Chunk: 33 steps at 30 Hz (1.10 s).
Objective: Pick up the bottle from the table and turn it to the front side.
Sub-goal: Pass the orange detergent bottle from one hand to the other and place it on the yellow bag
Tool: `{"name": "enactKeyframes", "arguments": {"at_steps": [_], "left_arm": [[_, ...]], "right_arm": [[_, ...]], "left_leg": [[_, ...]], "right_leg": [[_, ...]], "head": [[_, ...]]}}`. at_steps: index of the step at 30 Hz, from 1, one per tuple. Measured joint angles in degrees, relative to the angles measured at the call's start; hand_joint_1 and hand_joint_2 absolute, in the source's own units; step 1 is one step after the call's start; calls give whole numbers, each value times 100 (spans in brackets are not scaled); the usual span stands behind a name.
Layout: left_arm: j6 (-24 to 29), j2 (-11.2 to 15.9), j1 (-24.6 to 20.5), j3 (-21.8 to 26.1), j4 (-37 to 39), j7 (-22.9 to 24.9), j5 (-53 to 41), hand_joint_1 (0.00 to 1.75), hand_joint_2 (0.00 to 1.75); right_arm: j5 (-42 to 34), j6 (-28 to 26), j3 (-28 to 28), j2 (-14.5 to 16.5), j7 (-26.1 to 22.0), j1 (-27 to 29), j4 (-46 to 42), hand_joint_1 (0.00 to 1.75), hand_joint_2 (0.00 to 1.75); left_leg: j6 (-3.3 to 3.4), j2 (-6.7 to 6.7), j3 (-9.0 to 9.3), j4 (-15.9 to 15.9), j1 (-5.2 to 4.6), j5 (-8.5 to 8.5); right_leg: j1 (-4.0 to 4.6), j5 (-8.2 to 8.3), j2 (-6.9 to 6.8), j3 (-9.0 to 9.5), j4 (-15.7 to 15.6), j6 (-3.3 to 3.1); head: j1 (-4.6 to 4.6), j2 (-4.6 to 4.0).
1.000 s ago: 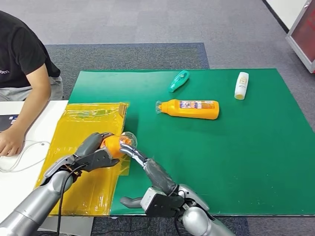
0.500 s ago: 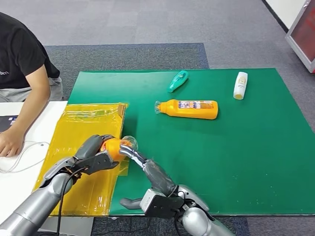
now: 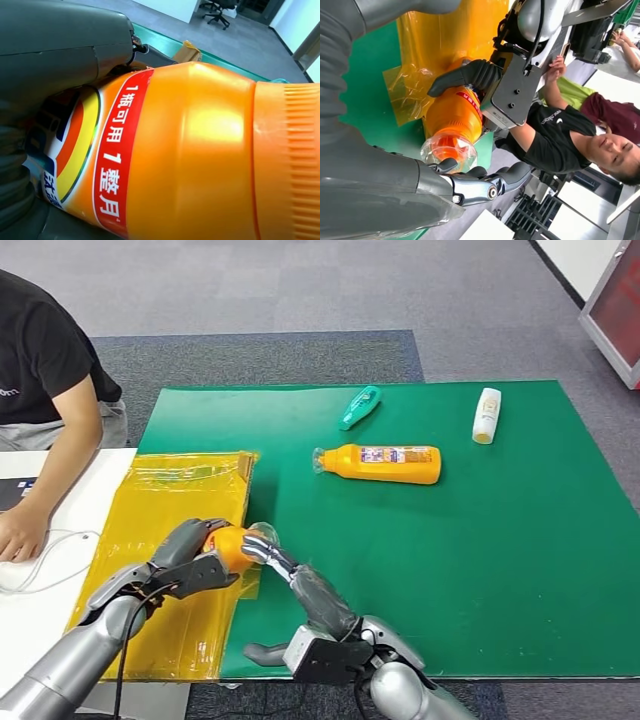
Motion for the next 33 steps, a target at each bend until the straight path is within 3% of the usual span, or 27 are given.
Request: {"name": "enactKeyframes", "arguments": {"at_steps": [24,33], "left_arm": [[136,23,241,28,-59,365,-256,175,175],[439,30,362,121,-75,543,-533,175,175]], "right_arm": [[154,-80,1,0,-10,27,0,0,175],[217,-106,1,0,-13,36,-2,0,175]], "left_leg": [[-43,15,182,-70,0,-65],[-27,15,224,-90,1,-77]], "right_leg": [[-12,-71,11,141,-1,-44],[-10,-101,12,167,-1,-64]], "head": [[-1,0],[-1,0]]}}
